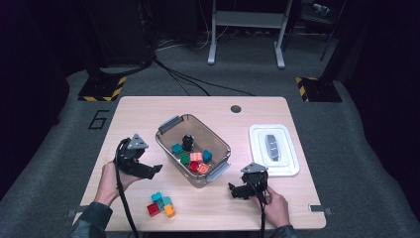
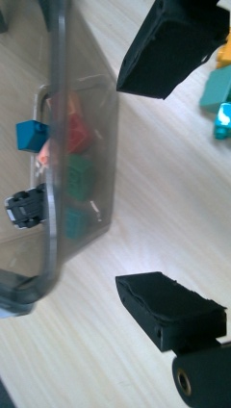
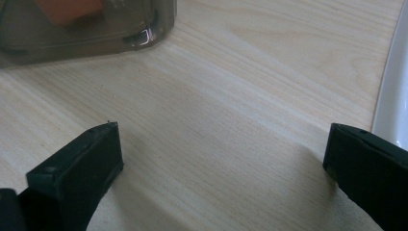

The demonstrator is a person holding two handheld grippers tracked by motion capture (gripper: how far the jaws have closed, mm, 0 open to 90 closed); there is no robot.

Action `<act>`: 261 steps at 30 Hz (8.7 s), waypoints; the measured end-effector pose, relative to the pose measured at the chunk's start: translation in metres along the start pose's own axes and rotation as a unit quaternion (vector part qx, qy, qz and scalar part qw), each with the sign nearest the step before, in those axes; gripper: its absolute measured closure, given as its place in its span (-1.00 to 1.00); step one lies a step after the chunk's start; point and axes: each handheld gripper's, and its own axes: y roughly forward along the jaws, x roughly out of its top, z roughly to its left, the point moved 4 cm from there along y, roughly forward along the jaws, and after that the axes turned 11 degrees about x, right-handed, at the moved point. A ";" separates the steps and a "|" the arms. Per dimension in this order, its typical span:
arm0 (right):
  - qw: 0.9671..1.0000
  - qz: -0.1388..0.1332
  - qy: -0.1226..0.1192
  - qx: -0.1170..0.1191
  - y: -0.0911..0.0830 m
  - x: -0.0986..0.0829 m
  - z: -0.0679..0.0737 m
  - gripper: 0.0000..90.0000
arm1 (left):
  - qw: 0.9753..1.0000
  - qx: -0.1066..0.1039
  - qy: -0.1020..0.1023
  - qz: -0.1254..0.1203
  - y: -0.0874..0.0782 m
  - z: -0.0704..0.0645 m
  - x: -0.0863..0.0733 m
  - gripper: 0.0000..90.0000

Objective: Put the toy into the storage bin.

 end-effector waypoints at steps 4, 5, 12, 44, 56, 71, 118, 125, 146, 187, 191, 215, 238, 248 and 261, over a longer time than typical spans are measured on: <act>1.000 0.000 0.000 0.000 0.000 0.000 0.000 -1.00 | 1.000 0.001 -0.008 0.006 0.000 -0.003 -0.015 -0.90; 1.000 0.000 0.000 0.000 0.000 0.000 0.000 -1.00 | 1.000 0.001 -0.004 0.007 0.000 -0.003 -0.020 -0.91; 1.000 0.000 0.000 0.000 0.000 0.000 0.000 -1.00 | 0.999 -0.008 -0.027 0.024 0.010 -0.011 -0.048 -1.00; 1.000 0.000 0.000 0.000 0.000 0.000 0.000 -1.00 | 0.995 -0.075 0.024 0.066 0.036 -0.045 -0.091 0.35; 1.000 0.000 0.000 0.000 0.000 0.000 0.000 -1.00 | 0.996 -0.059 0.025 0.065 0.034 -0.040 -0.088 0.50; 1.000 0.000 -0.004 -0.004 0.000 -0.001 0.000 -1.00 | 0.998 -0.045 0.020 0.044 0.021 -0.025 -0.063 0.50; 1.000 0.000 0.003 -0.001 0.000 0.000 0.000 -1.00 | 0.999 0.020 0.030 -0.012 -0.021 0.026 0.042 0.50; 1.000 0.000 0.003 0.000 0.000 0.000 0.000 -1.00 | 0.999 0.025 0.035 -0.019 -0.022 0.028 0.055 0.50; 1.000 0.000 0.003 -0.001 0.000 0.000 0.000 -1.00 | 0.999 0.010 0.040 -0.009 0.015 0.006 0.082 0.50; 1.000 0.000 0.003 0.000 0.000 0.000 0.000 -1.00 | 1.000 0.006 0.019 -0.005 0.007 0.006 0.056 -0.65; 1.000 0.001 0.003 -0.001 0.000 0.000 0.000 -1.00 | 1.000 0.009 0.020 -0.014 -0.005 0.005 0.048 -0.71; 1.000 0.000 0.003 -0.001 0.000 0.000 0.000 -1.00 | 1.000 -0.026 0.001 0.017 0.002 -0.027 -0.062 -1.00; 1.000 0.000 0.003 -0.001 0.000 0.000 0.000 -1.00 | 0.995 -0.070 0.042 0.056 0.023 -0.059 -0.115 -0.39; 1.000 0.000 0.003 -0.001 0.000 0.000 0.000 -1.00 | 0.997 -0.047 0.029 0.061 0.024 -0.049 -0.120 0.30; 1.000 0.001 0.004 -0.001 0.000 0.000 0.000 -1.00 | 0.999 -0.032 -0.012 0.034 0.016 -0.027 -0.107 0.30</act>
